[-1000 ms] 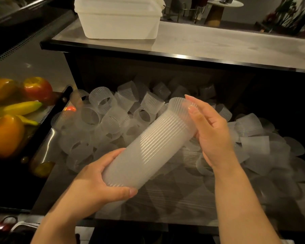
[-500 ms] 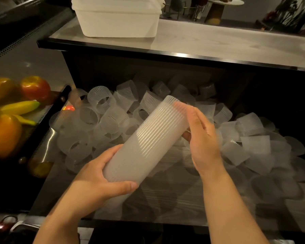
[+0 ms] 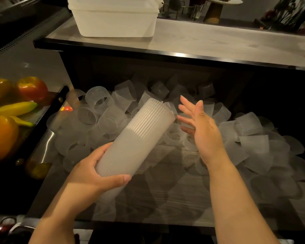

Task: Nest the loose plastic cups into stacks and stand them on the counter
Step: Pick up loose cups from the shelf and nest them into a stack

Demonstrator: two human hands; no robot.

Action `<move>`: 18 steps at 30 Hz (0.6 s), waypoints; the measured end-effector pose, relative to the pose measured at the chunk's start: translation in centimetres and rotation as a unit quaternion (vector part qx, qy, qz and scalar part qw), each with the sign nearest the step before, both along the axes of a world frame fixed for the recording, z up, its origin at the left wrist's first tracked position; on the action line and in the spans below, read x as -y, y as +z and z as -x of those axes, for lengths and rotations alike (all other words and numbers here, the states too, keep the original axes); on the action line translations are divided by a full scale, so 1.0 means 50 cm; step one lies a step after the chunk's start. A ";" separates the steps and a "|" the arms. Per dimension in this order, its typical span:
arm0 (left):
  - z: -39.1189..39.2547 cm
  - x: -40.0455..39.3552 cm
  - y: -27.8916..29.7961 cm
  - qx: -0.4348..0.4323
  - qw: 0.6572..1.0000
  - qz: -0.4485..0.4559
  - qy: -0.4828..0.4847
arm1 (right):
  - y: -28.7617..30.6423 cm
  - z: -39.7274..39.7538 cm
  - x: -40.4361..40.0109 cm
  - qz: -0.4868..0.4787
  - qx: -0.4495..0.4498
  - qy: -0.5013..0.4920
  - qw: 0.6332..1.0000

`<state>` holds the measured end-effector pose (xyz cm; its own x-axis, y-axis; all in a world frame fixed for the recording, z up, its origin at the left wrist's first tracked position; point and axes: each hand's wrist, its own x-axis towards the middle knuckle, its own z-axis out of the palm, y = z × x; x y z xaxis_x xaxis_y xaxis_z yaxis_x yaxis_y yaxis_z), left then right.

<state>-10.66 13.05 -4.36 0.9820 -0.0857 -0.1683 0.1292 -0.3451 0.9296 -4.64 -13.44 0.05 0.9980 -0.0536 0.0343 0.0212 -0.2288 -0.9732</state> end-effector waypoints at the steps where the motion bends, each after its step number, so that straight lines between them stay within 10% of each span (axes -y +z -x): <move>1: -0.001 -0.003 -0.001 -0.003 1.000 -0.006 0.005 | -0.013 -0.008 0.005 0.016 -0.002 -0.039 0.999; 9: 0.000 -0.004 -0.003 0.000 1.000 -0.021 0.011 | -0.126 -0.068 -0.025 0.281 -0.261 0.017 0.923; 18: 0.001 -0.010 -0.003 0.014 1.000 -0.012 0.012 | -0.159 -0.095 -0.006 0.375 -0.242 0.039 0.894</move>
